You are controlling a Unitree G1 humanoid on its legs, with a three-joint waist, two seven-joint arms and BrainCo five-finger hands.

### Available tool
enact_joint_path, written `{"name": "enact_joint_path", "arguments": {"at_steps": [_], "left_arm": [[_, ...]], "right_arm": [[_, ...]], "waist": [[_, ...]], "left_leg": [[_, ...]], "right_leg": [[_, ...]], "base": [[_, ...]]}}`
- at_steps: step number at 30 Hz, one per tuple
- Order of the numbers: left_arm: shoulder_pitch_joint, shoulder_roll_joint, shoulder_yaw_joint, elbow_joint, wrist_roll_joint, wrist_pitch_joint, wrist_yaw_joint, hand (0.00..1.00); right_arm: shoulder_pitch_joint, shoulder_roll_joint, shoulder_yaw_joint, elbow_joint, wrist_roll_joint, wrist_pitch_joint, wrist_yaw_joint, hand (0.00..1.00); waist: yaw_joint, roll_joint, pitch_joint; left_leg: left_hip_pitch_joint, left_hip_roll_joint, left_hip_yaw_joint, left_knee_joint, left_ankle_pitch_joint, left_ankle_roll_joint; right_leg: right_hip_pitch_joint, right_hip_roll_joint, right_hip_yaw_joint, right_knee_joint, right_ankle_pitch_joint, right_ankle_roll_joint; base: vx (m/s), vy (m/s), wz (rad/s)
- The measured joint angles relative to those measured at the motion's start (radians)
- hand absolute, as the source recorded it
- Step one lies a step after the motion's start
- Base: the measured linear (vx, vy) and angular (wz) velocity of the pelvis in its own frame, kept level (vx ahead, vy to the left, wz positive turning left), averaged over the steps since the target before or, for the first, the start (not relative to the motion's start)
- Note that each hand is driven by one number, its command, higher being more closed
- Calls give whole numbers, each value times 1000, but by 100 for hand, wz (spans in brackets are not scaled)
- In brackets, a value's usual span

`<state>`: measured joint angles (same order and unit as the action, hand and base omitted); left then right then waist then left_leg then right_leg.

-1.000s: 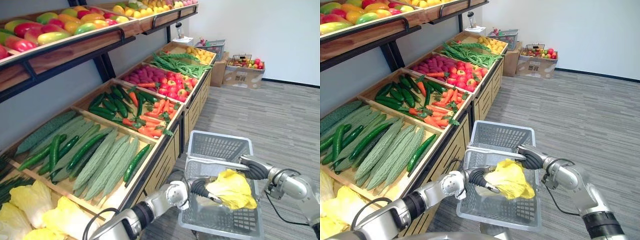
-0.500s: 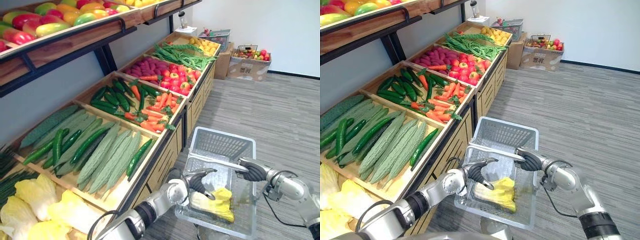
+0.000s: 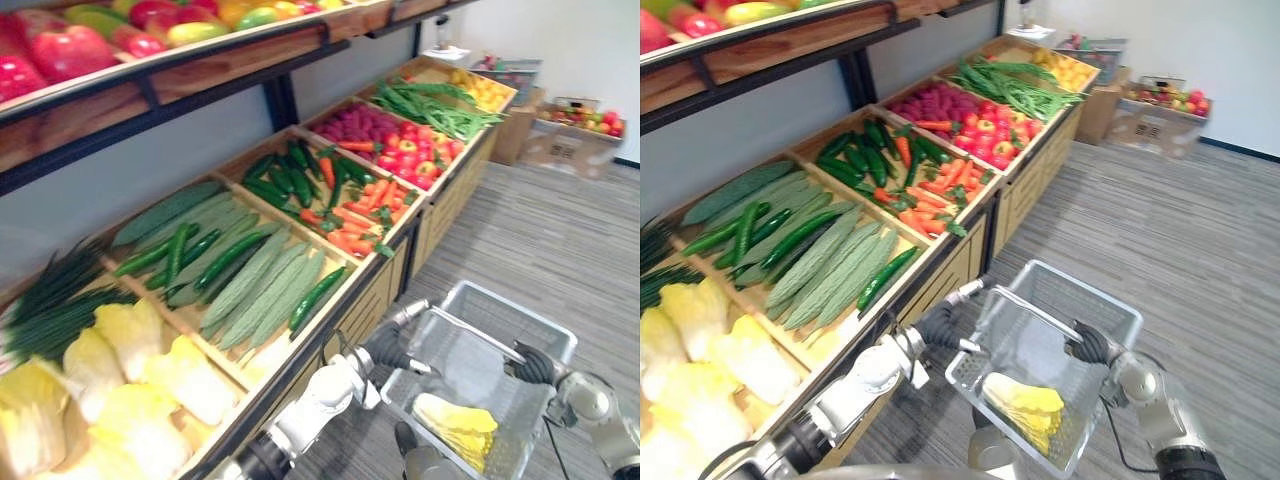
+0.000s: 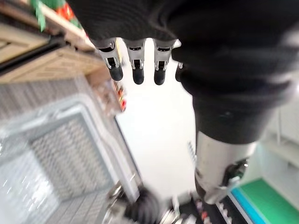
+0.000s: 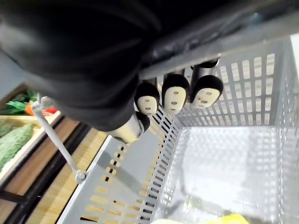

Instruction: Pick vegetable in the basket

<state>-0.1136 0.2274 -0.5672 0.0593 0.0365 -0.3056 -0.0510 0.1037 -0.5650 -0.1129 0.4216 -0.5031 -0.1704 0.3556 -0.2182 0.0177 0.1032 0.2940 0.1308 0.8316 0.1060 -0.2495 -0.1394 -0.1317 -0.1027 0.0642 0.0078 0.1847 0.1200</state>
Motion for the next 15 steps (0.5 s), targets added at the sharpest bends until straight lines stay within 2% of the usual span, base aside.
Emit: {"name": "enact_joint_path", "arguments": {"at_steps": [3,4,6,9,12,13,15], "left_arm": [[76,12,153,-115,-77,-10,1,0],[96,12,205,-140,-106,-15,2,0],[126,12,279,-183,-115,-24,16,0],[141,13,371,-245,-114,-56,84,0],[149,16,463,-287,-99,-86,188,0],[149,16,497,-300,-100,-86,227,0],[155,17,540,-317,-100,-83,279,0]], "right_arm": [[27,40,-46,115,26,42,-36,100],[45,64,-78,174,53,55,-54,100],[54,94,-125,263,84,66,-90,100],[70,124,-205,385,137,68,-130,100],[76,146,-274,502,192,64,-166,100],[80,157,-297,537,211,64,-182,100],[92,175,-324,578,248,64,-203,100]], "waist": [[17,0,0],[35,0,0],[51,0,0],[87,-1,0],[100,-3,0],[114,-4,0],[124,-11,-5]], "left_leg": [[-33,-6,-76,-9,16,13],[-34,-9,-105,-25,28,15],[-43,-13,-151,-41,42,21],[-71,-23,-214,-56,61,31],[-83,-26,-279,-70,79,38],[-86,-25,-295,-70,82,40],[-101,-25,-328,-69,88,43]], "right_leg": [[15,-28,-58,-17,0,0],[31,-37,-86,-27,0,0],[50,-44,-126,-42,0,0],[58,-67,-177,-47,-1,-1],[88,-81,-222,-60,-2,-2],[95,-83,-231,-60,-5,-3],[102,-92,-254,-60,-13,0]], "base": [[14,-25,62],[16,-36,72],[10,-59,70],[-7,-49,63],[-7,-44,60],[-10,-47,48],[-15,-52,45]]}}
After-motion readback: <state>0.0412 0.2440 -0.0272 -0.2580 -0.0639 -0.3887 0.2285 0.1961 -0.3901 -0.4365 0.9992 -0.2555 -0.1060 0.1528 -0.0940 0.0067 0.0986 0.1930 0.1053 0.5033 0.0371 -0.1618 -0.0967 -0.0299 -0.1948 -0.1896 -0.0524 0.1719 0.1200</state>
